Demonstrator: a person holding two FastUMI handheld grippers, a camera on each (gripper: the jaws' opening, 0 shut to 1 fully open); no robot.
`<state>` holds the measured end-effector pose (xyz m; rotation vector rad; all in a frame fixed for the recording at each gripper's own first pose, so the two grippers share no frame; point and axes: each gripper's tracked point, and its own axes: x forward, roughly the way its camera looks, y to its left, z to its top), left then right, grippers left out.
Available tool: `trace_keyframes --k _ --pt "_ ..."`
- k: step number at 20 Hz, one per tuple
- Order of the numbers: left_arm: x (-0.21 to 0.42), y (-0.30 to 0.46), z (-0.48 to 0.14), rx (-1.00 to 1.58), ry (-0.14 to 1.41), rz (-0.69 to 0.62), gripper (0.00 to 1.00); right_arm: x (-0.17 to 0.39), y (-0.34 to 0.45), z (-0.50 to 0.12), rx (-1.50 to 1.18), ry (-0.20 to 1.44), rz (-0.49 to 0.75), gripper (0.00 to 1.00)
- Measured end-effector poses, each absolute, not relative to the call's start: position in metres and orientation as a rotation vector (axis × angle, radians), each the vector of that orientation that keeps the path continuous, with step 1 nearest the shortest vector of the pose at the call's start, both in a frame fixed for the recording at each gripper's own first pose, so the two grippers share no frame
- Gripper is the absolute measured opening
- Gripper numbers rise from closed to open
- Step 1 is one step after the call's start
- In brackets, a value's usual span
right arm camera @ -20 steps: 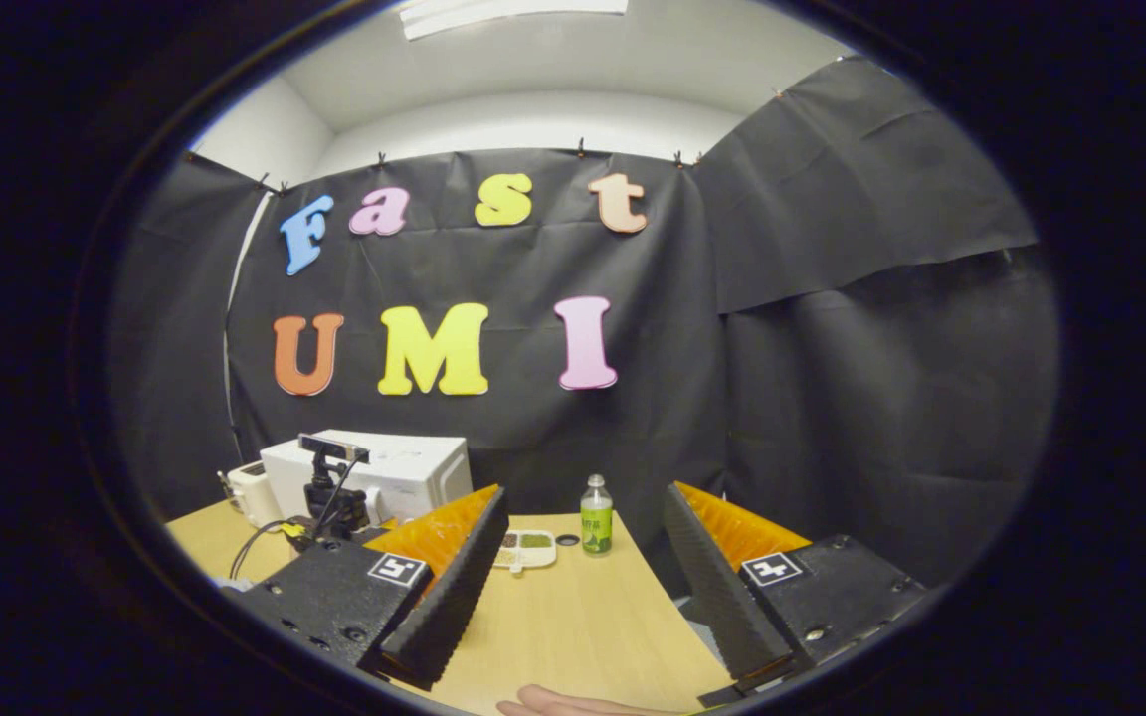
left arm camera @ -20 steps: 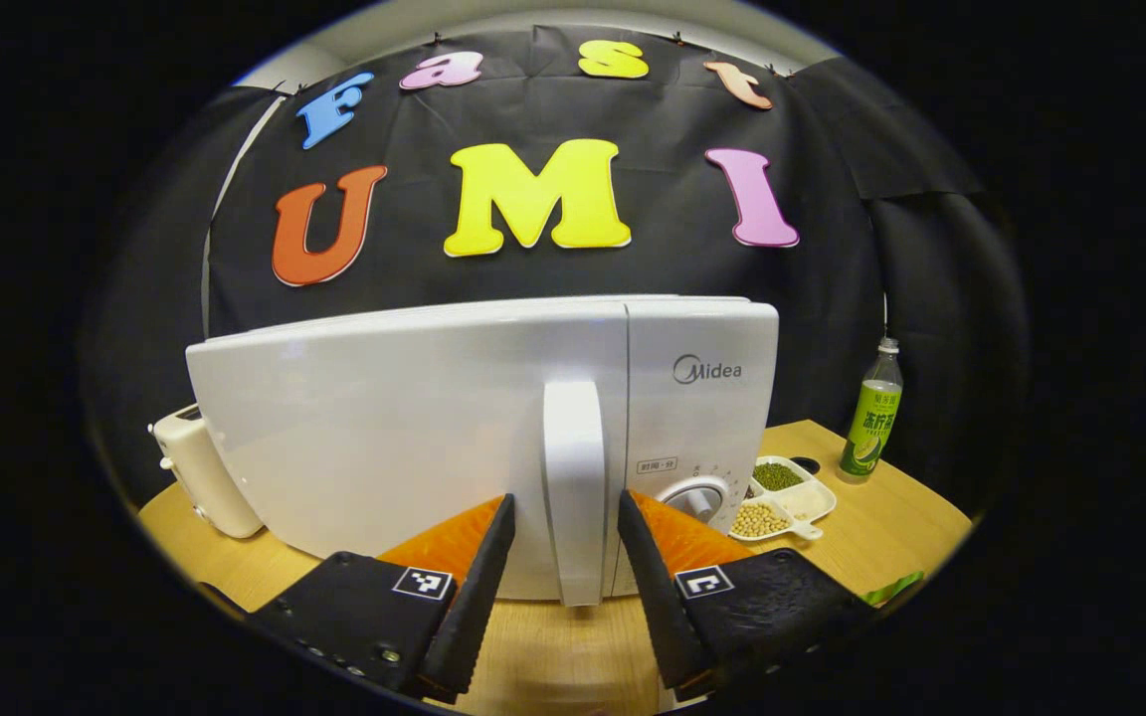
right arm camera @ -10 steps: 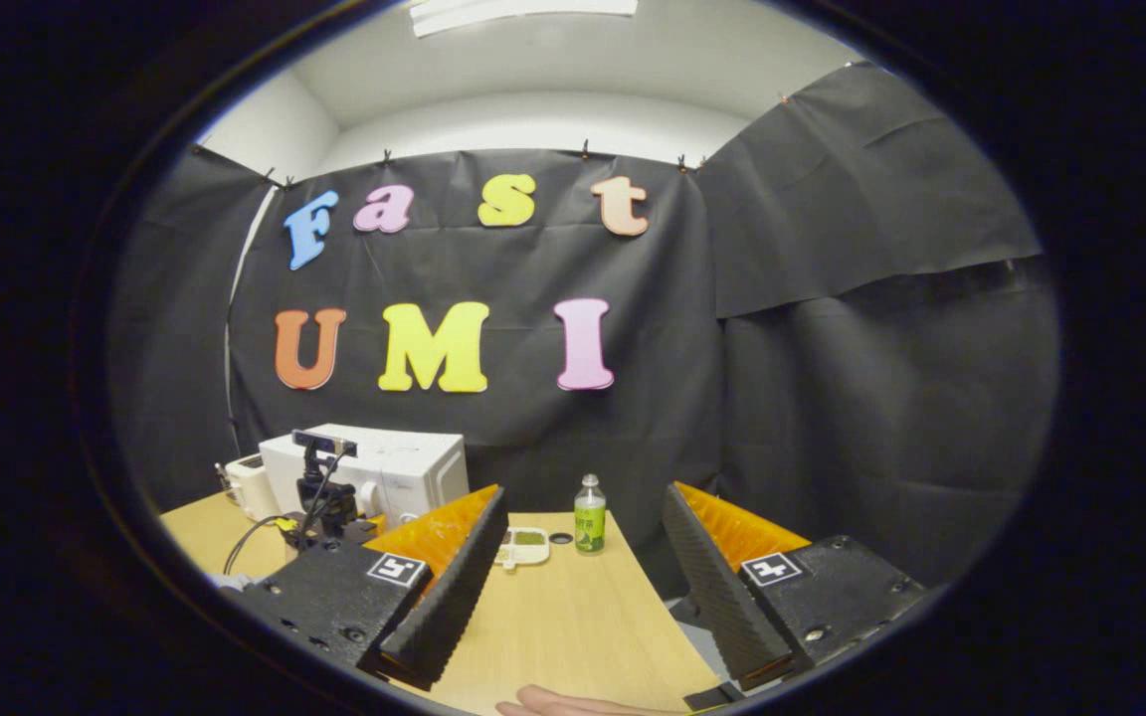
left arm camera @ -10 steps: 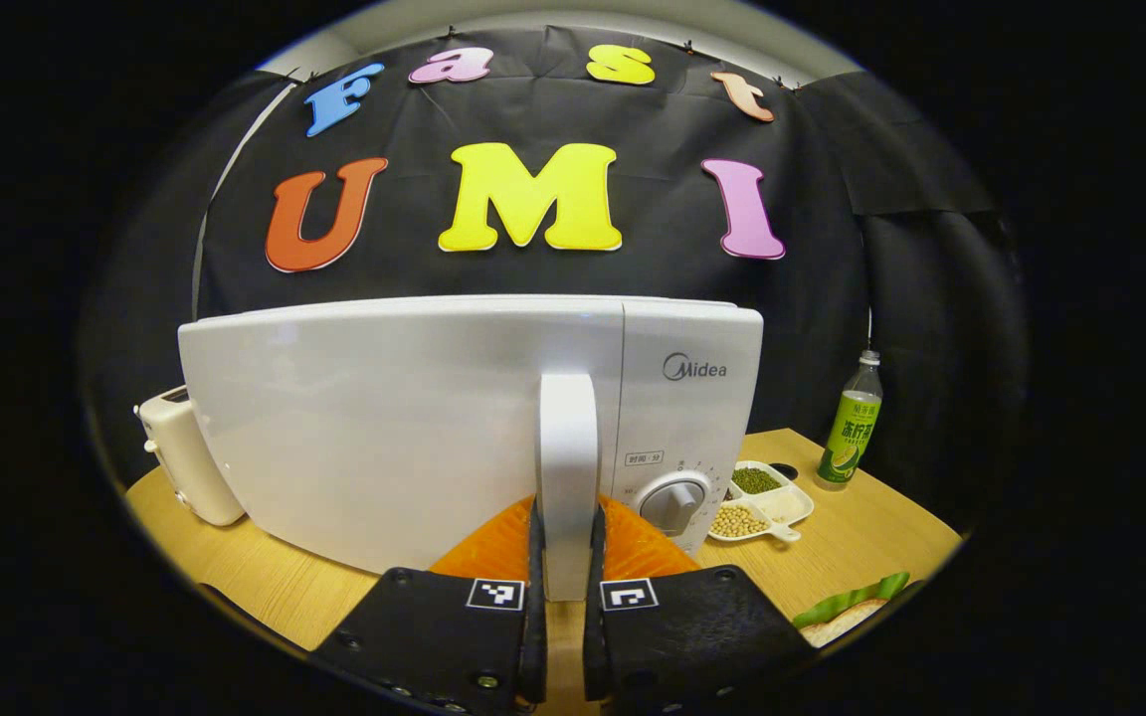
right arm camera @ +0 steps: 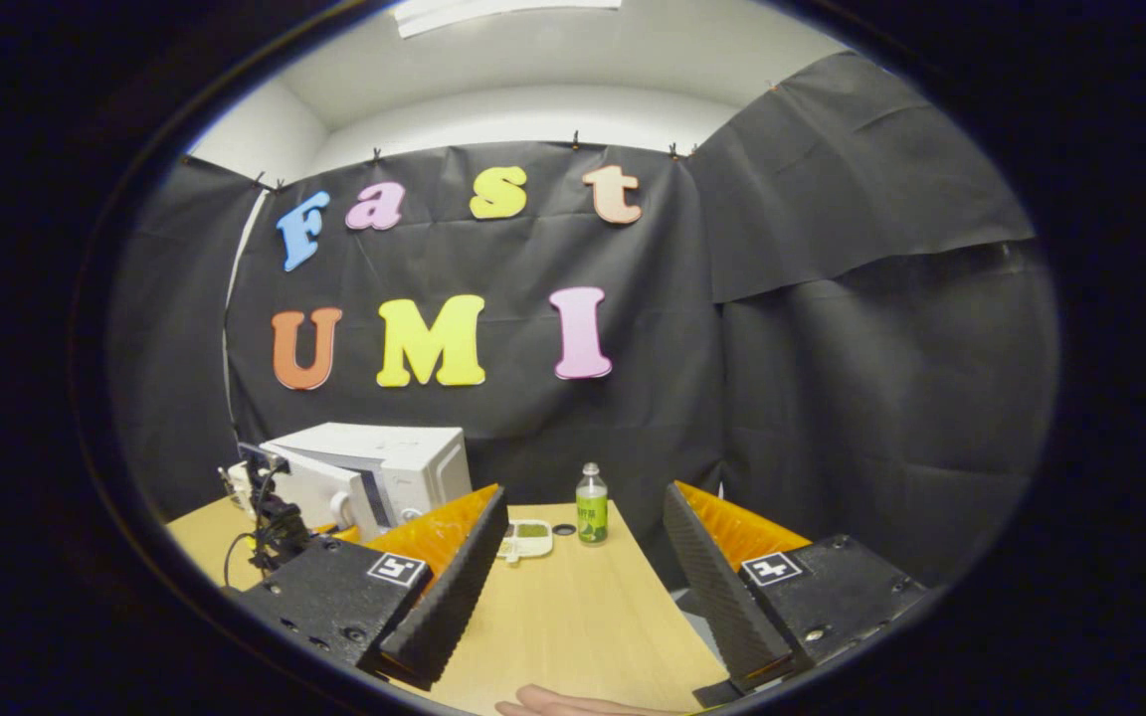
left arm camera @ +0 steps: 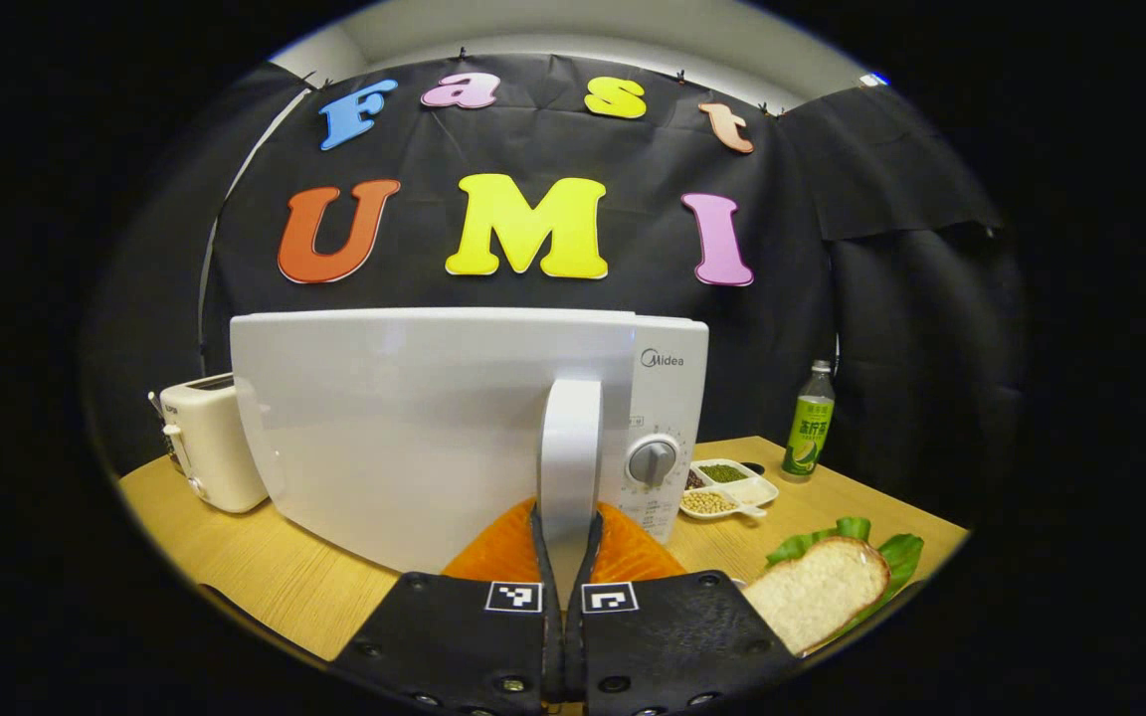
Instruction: Open the microwave oven with the left hand, put the food in, and close the microwave oven.
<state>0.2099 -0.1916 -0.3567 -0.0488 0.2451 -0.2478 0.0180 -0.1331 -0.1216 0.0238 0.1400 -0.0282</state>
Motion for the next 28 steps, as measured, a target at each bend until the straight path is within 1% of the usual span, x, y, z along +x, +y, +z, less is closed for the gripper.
trace_keyframes --k 6,7,8,9,12,13,14,15,16,18,19,21,22,23,24,25,26,27,28 --pt "0.158 -0.151 -0.351 -0.038 0.234 -0.311 0.0 -0.004 -0.09 -0.125 0.027 0.149 0.037 1.0" --pt "0.148 -0.142 -0.35 -0.043 0.234 -0.314 0.0 -0.008 -0.086 -0.123 0.017 0.145 0.039 0.93" --pt "0.14 -0.133 -0.35 -0.042 0.24 -0.314 0.05 -0.013 -0.084 -0.121 0.008 0.139 0.037 1.0" --pt "0.131 -0.123 -0.347 -0.042 0.226 -0.312 0.06 -0.018 -0.081 -0.118 0.005 0.132 0.037 0.93" --pt "0.108 -0.084 -0.344 -0.048 0.209 -0.27 0.06 -0.027 -0.068 -0.114 0.019 0.118 0.053 0.93" --pt "0.097 -0.067 -0.345 -0.049 0.218 -0.242 0.06 -0.029 -0.063 -0.114 0.022 0.118 0.059 1.0" --pt "0.085 -0.05 -0.344 -0.043 0.228 -0.216 0.06 -0.028 -0.061 -0.117 0.018 0.124 0.062 1.0" --pt "0.07 -0.026 -0.344 -0.047 0.245 -0.175 0.16 -0.026 -0.057 -0.118 0.012 0.129 0.064 1.0" --pt "0.054 -0.005 -0.342 -0.055 0.258 -0.127 0.23 -0.023 -0.052 -0.12 0.006 0.135 0.069 1.0" --pt "0.024 0.04 -0.338 -0.047 0.288 -0.01 0.73 -0.013 -0.04 -0.127 -0.001 0.156 0.087 1.0" --pt "0.01 0.055 -0.331 -0.038 0.298 0.036 0.9 -0.005 -0.034 -0.131 -0.005 0.171 0.099 1.0" --pt "-0.009 0.074 -0.313 -0.011 0.306 0.093 0.94 0.013 -0.021 -0.139 -0.016 0.199 0.123 1.0" --pt "-0.015 0.082 -0.3 0.001 0.296 0.112 0.81 0.022 -0.016 -0.143 -0.018 0.214 0.13 1.0" --pt "-0.019 0.088 -0.287 0.003 0.287 0.127 0.95 0.031 -0.01 -0.147 -0.011 0.229 0.141 1.0" --pt "-0.02 0.094 -0.276 -0.001 0.285 0.148 0.85 0.039 -0.002 -0.149 0.003 0.24 0.164 1.0" --pt "-0.019 0.098 -0.263 -0.01 0.274 0.164 0.96 0.046 0.007 -0.153 0.015 0.26 0.19 0.94" --pt "-0.019 0.099 -0.252 -0.022 0.269 0.17 0.95 0.053 0.01 -0.162 0.017 0.282 0.205 0.93" --pt "-0.018 0.099 -0.243 -0.035 0.259 0.175 0.95 0.061 0.012 -0.168 0.013 0.304 0.214 1.0" --pt "-0.015 0.099 -0.235 -0.05 0.251 0.18 0.95 0.07 0.014 -0.175 0.006 0.33 0.222 0.94"
